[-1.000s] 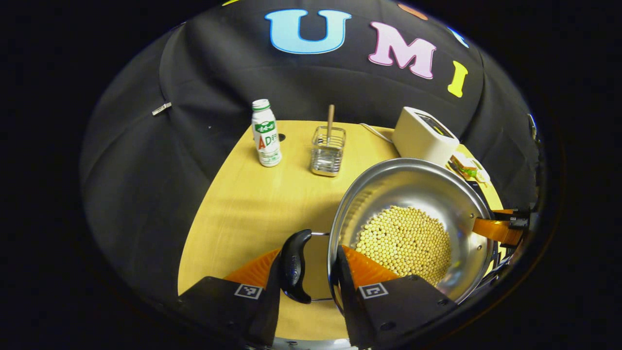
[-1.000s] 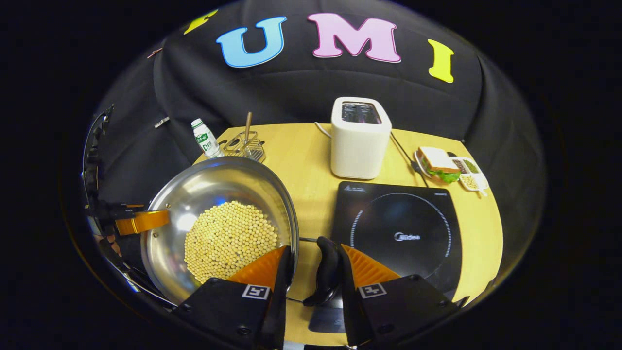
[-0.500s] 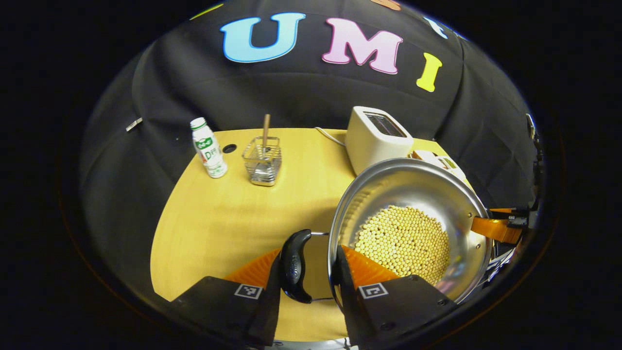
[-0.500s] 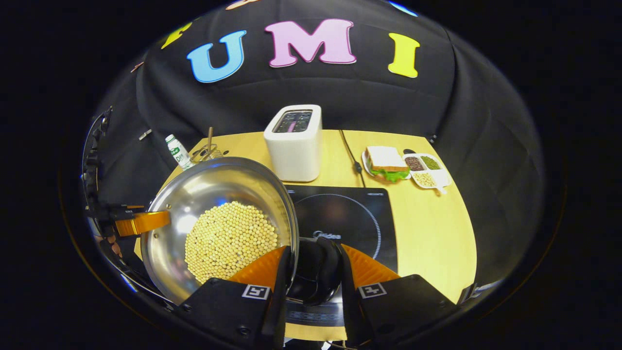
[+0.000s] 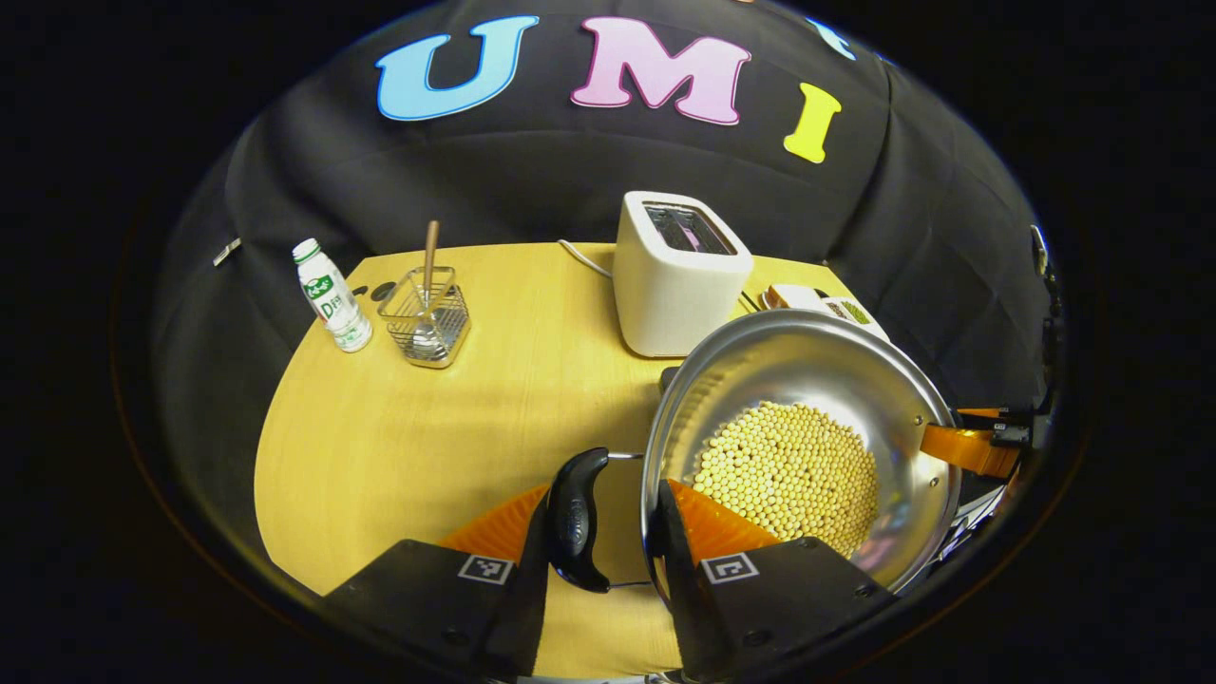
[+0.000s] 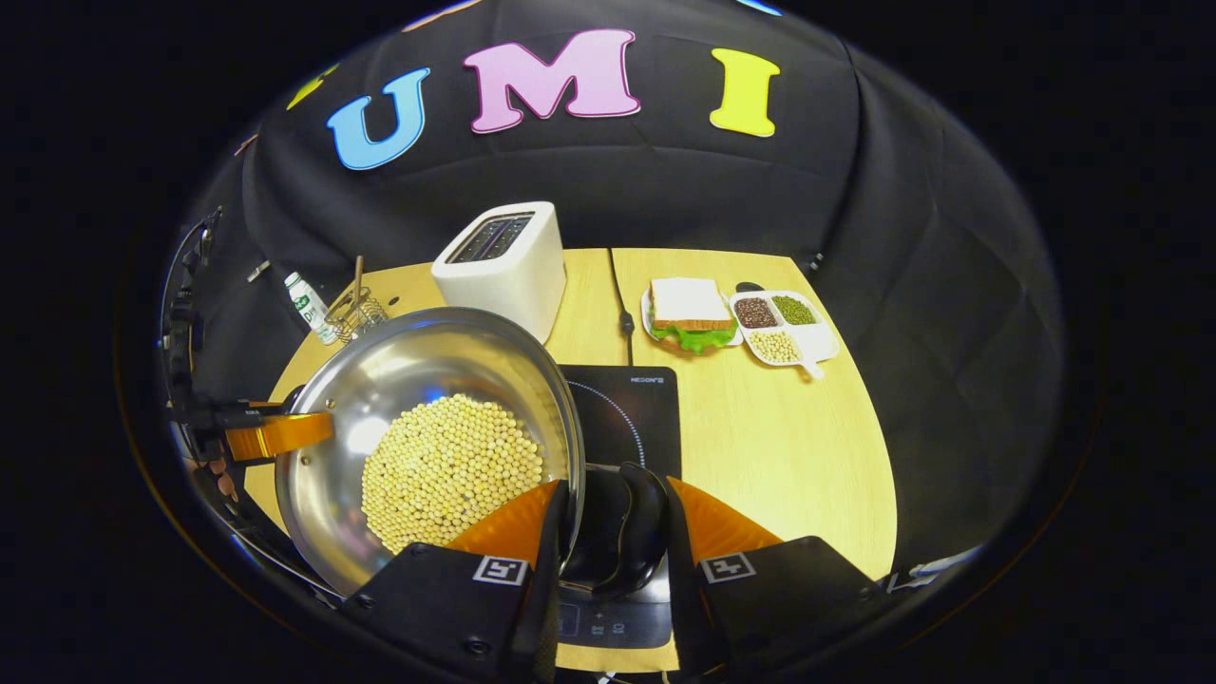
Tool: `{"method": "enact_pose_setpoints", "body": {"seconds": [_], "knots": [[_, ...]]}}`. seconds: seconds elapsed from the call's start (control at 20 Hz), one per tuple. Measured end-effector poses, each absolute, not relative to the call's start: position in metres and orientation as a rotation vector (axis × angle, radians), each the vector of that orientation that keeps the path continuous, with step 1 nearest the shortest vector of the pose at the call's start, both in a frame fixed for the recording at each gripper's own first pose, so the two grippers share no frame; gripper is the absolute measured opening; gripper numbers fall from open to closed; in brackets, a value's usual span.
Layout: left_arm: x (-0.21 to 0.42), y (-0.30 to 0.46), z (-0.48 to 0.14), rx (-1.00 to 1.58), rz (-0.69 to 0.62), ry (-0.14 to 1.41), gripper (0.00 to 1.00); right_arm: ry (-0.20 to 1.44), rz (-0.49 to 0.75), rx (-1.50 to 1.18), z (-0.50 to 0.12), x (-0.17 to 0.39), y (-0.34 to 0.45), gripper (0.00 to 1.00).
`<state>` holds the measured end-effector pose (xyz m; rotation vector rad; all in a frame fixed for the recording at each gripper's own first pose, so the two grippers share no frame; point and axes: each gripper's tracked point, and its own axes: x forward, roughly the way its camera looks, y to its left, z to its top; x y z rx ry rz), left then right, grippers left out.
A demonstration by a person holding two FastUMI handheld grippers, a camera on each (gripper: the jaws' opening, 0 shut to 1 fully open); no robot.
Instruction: First push the handle of the pot to place it horizontally, then grasp the pot with both hands and set it on the induction cooktop.
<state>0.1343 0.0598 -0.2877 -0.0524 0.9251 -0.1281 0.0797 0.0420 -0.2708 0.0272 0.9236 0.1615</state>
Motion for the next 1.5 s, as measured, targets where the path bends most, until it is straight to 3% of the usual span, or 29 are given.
{"method": "enact_pose_setpoints", "body": {"seconds": [1.25, 1.3, 1.35, 1.5], "knots": [[0.174, 0.008, -0.333, -0.053, -0.123, 0.940, 0.57, 0.984, 0.135, 0.044, -0.331, 0.119, -0.002, 0.51], [0.174, 0.008, -0.333, -0.042, -0.126, 0.937, 0.57, 0.985, 0.134, 0.051, -0.332, 0.119, -0.001, 0.47], [0.173, 0.008, -0.333, -0.035, -0.127, 0.937, 0.58, 0.987, 0.135, 0.057, -0.333, 0.118, -0.001, 0.51], [0.173, 0.008, -0.334, -0.024, -0.124, 0.934, 0.58, 0.985, 0.131, 0.078, -0.335, 0.118, -0.002, 0.51]]}}
